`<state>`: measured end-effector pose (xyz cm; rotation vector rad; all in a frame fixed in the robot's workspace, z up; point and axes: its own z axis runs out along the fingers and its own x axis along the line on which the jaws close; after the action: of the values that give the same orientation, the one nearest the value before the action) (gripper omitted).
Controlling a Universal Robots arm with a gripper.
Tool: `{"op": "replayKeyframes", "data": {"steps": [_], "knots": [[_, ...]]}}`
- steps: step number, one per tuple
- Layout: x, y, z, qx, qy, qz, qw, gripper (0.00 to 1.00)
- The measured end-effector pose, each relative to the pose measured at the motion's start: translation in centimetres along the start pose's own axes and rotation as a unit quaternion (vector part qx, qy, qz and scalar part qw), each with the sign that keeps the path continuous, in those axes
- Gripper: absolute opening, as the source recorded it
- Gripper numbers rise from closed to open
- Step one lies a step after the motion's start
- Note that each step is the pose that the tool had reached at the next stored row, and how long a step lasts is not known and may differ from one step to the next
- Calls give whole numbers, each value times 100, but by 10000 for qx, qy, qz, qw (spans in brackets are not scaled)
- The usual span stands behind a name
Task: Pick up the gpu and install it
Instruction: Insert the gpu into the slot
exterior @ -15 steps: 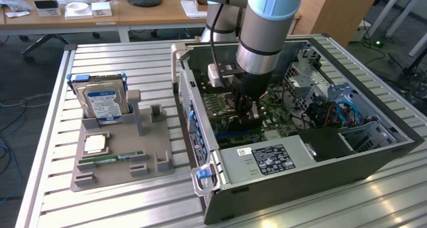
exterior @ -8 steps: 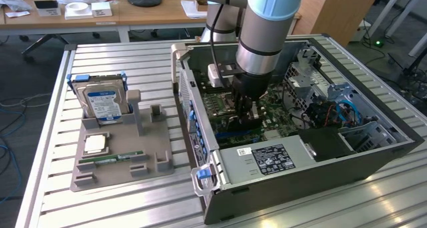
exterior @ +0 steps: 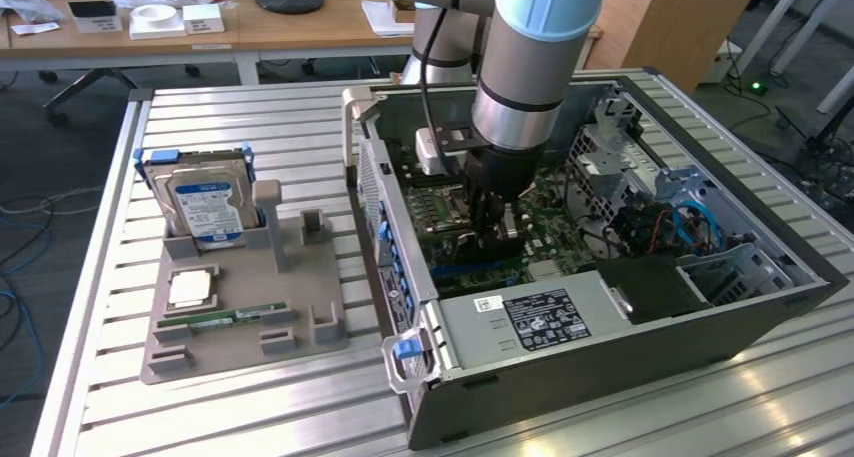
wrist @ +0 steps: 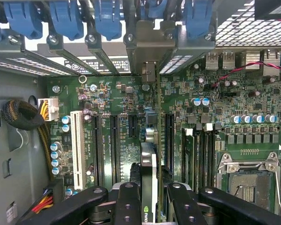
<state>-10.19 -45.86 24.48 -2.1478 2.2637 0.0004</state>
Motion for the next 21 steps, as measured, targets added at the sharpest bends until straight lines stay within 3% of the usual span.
{"op": "replayKeyframes", "data": {"steps": [21], "knots": [[2, 17, 31, -1, 2, -1, 10000, 27]]}}
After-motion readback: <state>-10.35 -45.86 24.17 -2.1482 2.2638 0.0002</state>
